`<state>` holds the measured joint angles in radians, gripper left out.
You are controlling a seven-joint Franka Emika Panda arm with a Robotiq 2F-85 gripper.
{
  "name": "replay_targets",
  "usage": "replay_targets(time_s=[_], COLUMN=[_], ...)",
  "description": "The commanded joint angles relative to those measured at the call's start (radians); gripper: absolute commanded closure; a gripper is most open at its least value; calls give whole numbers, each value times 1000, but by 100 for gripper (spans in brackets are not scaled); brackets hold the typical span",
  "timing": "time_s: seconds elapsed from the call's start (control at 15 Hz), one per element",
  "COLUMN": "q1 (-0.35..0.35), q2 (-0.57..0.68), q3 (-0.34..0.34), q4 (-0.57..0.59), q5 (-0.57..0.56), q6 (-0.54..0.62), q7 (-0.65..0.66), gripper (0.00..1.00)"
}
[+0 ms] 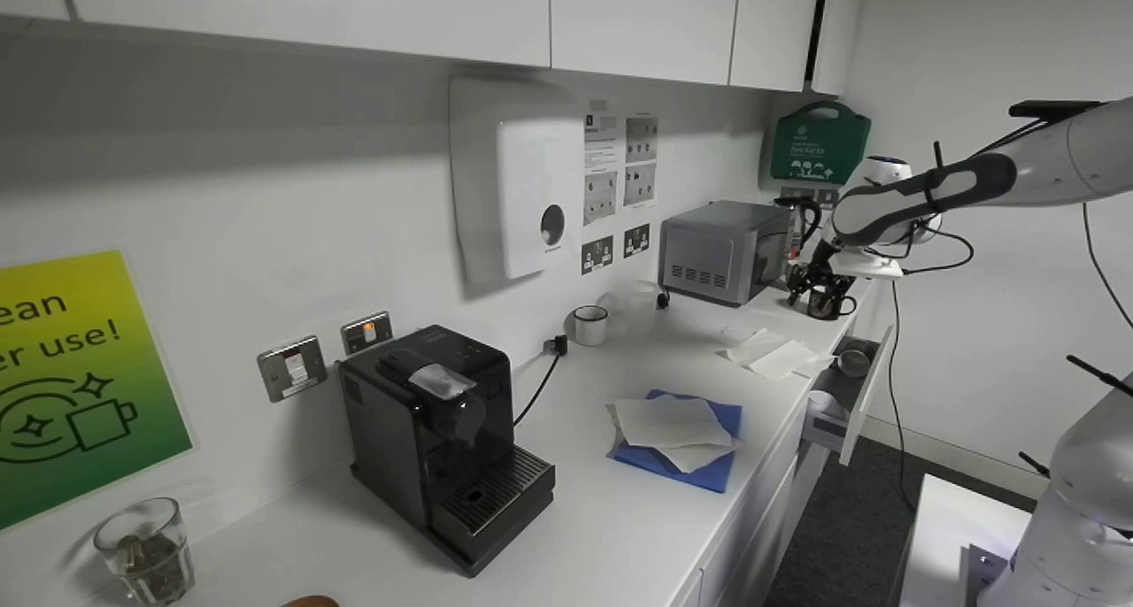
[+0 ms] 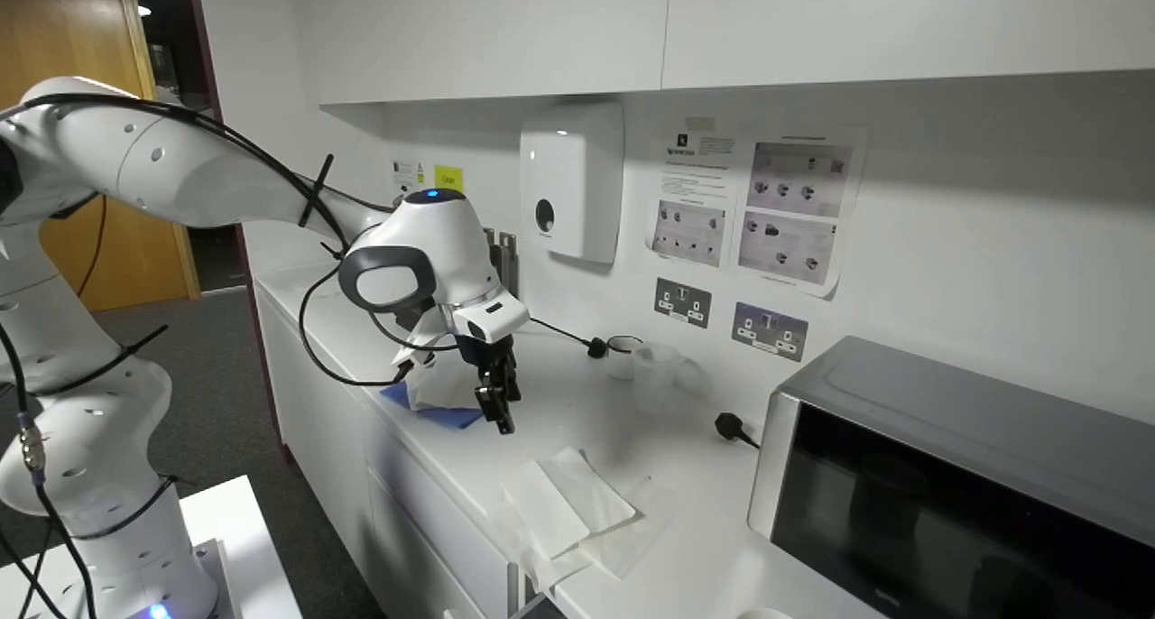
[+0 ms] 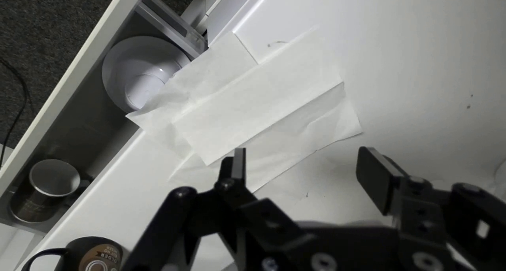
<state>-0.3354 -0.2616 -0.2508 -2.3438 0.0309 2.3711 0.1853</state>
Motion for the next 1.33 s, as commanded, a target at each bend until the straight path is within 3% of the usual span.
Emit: replay_targets(time_s=[0.0,0.33,0.67,0.93,1.27], q1=[14,55,166,247,343], q2=[9,-91,-155,-111,-12], q3=[-3,23,126,188,188], q4=[10,-40,-54,-14,54], q5=[16,21,30,25,55], q6=[8,23,16,14,-37], q7=[9,-22,-21,-53,-231], gripper=[0,0,0,0,0])
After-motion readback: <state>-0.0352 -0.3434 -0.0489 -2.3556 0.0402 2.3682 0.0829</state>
